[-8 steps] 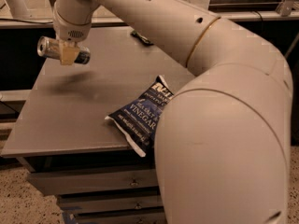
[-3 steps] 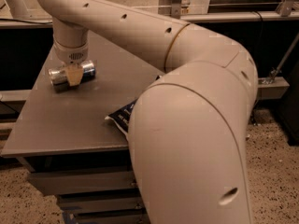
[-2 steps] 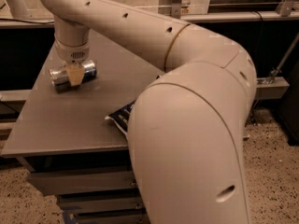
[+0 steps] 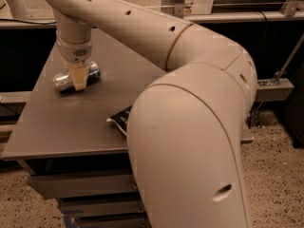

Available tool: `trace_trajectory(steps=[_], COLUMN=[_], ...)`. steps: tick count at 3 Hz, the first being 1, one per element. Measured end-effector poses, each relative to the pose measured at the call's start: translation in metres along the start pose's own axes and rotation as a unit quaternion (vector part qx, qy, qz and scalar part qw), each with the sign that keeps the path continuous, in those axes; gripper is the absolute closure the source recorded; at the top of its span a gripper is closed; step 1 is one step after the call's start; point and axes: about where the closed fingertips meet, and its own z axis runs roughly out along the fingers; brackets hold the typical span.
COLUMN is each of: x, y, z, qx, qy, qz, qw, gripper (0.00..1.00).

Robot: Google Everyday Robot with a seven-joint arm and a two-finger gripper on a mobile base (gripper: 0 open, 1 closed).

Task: Knock redbull can over

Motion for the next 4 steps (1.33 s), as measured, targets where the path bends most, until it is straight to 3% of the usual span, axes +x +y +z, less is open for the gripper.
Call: trace_trajectory(steps=[1, 2, 3, 4], x=[0.001, 0.002, 0.008, 0.027], y=[0.001, 0.001, -0.001, 0.0], z=[-0.002, -0.005, -0.016, -0.041], qx=[-0.004, -0.004, 0.02, 0.07], qy=[-0.001, -0.013, -0.064, -0.14], qz=[-0.006, -0.004, 0.028, 0.088], qw=[1.0, 0.9999, 0.9973, 0.9838], gripper=[0.0, 0.0, 0.0, 0.0])
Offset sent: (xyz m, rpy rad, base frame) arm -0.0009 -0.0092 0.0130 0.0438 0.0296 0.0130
